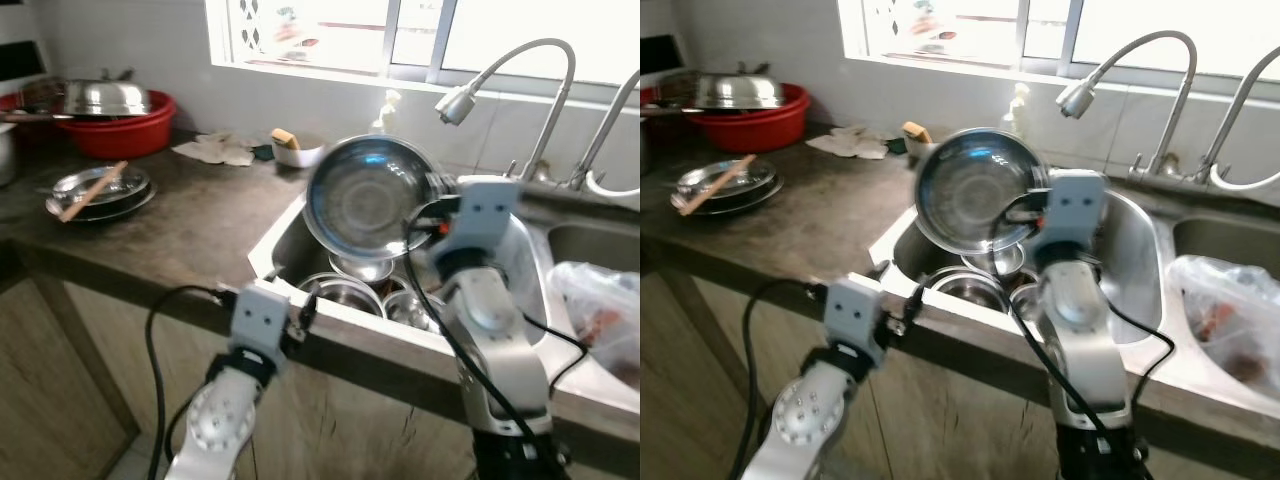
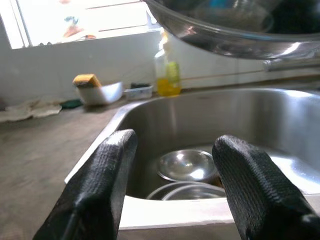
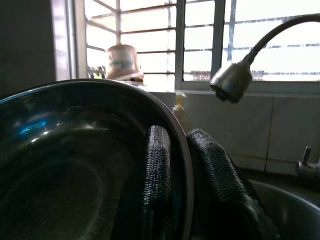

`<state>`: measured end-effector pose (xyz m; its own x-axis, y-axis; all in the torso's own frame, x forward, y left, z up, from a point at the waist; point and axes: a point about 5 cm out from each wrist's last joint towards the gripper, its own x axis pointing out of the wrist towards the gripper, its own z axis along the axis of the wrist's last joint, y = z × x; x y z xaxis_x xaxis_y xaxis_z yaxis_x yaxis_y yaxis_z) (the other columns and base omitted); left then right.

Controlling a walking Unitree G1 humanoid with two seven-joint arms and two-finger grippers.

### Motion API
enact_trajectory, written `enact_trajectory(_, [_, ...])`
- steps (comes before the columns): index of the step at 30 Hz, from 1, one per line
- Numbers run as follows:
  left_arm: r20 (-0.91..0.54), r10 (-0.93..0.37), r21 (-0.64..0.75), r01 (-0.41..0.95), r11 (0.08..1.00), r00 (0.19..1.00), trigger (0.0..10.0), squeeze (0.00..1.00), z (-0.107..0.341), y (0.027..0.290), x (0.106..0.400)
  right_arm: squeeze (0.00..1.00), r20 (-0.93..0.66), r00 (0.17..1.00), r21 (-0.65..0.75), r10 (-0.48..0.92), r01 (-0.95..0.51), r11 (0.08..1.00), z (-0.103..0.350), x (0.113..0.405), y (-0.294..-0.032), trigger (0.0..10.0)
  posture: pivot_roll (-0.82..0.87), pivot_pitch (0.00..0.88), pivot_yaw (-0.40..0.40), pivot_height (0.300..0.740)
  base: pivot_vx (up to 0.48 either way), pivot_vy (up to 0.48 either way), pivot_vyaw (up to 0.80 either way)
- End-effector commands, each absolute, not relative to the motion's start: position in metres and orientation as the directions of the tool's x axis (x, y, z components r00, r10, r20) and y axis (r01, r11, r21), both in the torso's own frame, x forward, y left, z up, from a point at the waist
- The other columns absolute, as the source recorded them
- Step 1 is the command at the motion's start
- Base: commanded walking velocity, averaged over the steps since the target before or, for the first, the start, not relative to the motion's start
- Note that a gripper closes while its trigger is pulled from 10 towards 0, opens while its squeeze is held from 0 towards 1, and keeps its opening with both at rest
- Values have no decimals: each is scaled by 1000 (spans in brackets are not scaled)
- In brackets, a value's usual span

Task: Kitchen organization

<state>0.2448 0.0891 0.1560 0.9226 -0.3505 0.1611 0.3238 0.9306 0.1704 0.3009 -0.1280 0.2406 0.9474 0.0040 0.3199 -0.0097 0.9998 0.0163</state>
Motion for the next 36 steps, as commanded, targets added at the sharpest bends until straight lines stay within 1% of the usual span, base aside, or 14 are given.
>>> enact_trajectory(1, [174, -378, 162, 352, 922, 909, 10000, 0, 159, 81, 244, 0, 285, 958, 9, -35, 34, 999, 239, 304, -140, 10000, 21, 7, -48, 740, 480, 0, 0])
enact_trajectory(2, [174, -381, 156, 357, 921, 908, 10000, 0, 159, 81, 244, 0, 248, 968, -2, -43, 44, 999, 234, 306, -142, 10000, 22, 6, -51, 740, 480, 0, 0])
enact_trajectory(3, [174, -381, 156, 357, 921, 908, 10000, 0, 159, 81, 244, 0, 248, 968, -2, -43, 44, 999, 234, 306, -142, 10000, 22, 6, -51, 740, 480, 0, 0])
enact_trajectory(7, [160, -382, 154, 359, 920, 910, 10000, 0, 158, 80, 243, 0, 124, 991, -48, -54, 60, 997, 220, 314, -148, 10000, 23, 4, -51, 740, 0, 0, 0])
enact_trajectory(10, [156, -378, 151, 356, 922, 913, 10000, 0, 157, 80, 243, 0, 42, 998, -75, -48, 51, 996, 210, 319, -150, 10000, 26, 3, -53, 740, 0, 0, 0])
enact_trajectory(11, [154, -379, 151, 358, 922, 912, 10000, 0, 156, 80, 243, 0, -12, 1000, -88, -16, 15, 996, 203, 323, -149, 10000, 26, 3, -53, 740, 0, 0, 0])
enact_trajectory(12, [153, -381, 154, 359, 921, 912, 10000, 0, 156, 80, 243, 0, -44, 999, -106, -21, 17, 994, 199, 325, -150, 10000, 25, 2, -55, 740, 0, 0, 0])
enact_trajectory(13, [153, -381, 154, 359, 921, 912, 10000, 0, 156, 80, 243, 0, -44, 999, -106, -21, 17, 994, 199, 325, -150, 10000, 25, 2, -55, 740, 0, 0, 0])
enact_trajectory(14, [152, -382, 154, 360, 920, 912, 10000, 0, 156, 80, 242, 0, -101, 995, -117, -9, -3, 993, 192, 328, -150, 10000, 25, 2, -57, 740, 0, 0, 0])
enact_trajectory(17, [151, -383, 151, 362, 920, 911, 10000, 0, 156, 79, 242, 0, -160, 987, -139, -8, -15, 990, 185, 330, -151, 10000, 27, 2, -60, 740, 0, 0, 0])
enact_trajectory(20, [150, -384, 152, 362, 920, 911, 10000, 0, 155, 78, 240, 0, -268, 963, -134, 12, -50, 990, 170, 334, -152, 10000, 29, 3, -65, 740, 0, 0, 0])
enact_trajectory(24, [146, -382, 150, 361, 920, 913, 10000, 0, 155, 78, 238, 0, -360, 932, -125, 31, -81, 989, 156, 342, -154, 10000, 34, 6, -71, 740, 0, 0, 0])
enact_trajectory(30, [143, -379, 148, 358, 922, 914, 10000, 0, 155, 79, 235, 0, -428, 902, -133, 61, -130, 983, 145, 350, -152, 10000, 47, 25, -77, 740, 0, 0, 0])
enact_trajectory(36, [135, -376, 142, 357, 923, 917, 10000, 0, 154, 79, 231, 0, -497, 861, -100, 110, -183, 978, 128, 348, -144, 10000, 56, 49, -80, 740, 0, 0, 0])
